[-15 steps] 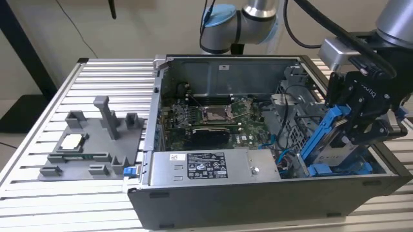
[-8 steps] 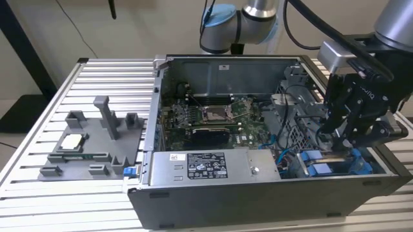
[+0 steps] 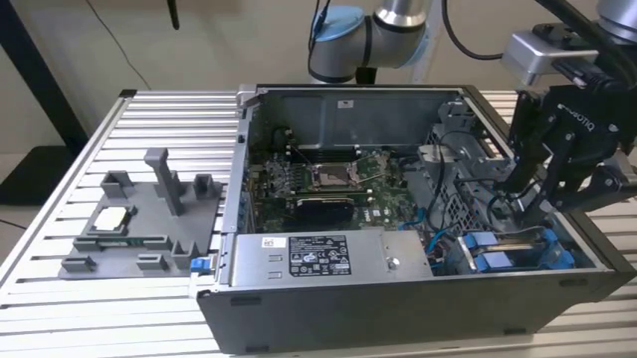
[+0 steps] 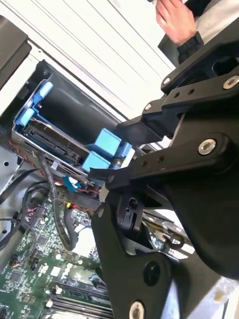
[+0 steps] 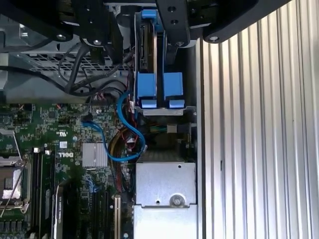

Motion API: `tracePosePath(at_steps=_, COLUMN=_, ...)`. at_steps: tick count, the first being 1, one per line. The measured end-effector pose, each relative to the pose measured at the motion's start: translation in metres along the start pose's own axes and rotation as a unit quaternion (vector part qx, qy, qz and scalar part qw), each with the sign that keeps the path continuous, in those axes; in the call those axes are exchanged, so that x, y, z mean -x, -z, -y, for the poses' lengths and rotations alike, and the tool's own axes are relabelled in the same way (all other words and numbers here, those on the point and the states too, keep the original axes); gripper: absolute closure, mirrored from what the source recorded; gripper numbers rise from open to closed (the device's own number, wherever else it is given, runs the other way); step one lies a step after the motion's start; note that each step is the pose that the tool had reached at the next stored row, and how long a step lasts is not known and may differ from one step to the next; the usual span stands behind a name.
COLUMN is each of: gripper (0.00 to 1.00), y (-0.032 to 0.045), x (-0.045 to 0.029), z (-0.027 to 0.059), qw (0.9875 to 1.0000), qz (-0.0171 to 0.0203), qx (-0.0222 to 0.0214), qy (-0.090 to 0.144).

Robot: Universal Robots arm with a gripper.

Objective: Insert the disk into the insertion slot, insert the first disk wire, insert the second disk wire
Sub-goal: 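Insert the disk into the insertion slot, then insert the first disk wire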

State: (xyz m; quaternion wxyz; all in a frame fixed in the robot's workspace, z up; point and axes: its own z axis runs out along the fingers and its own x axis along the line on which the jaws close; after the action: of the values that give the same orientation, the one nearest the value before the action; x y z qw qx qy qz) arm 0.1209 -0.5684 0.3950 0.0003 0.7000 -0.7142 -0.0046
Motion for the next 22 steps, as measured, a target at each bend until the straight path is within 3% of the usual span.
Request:
tracePosePath(at_steps=11, gripper=0.53, y=0.0050, x=0.0155, z=-0.0030, qw=1.0000, qz=0.0036, qx=0.0001, qy=0.000)
tracePosePath(at_steps=13, gripper=0.53, y=0.0049, x=0.0179, z=-0.0037, qw=1.0000, qz=0.0069, qx=-0.0003, qy=0.000)
tracePosePath(at_steps=17, gripper=0.53, y=0.0030, x=0.0224, z=-0.0051, qw=0.9999, qz=0.0159, qx=-0.0038, qy=0.000)
tracePosePath(at_steps=22, gripper=0.53, y=-0.0003, x=0.0246, z=-0.0052, qw=0.9997, qz=0.0202, qx=-0.0144, qy=0.001)
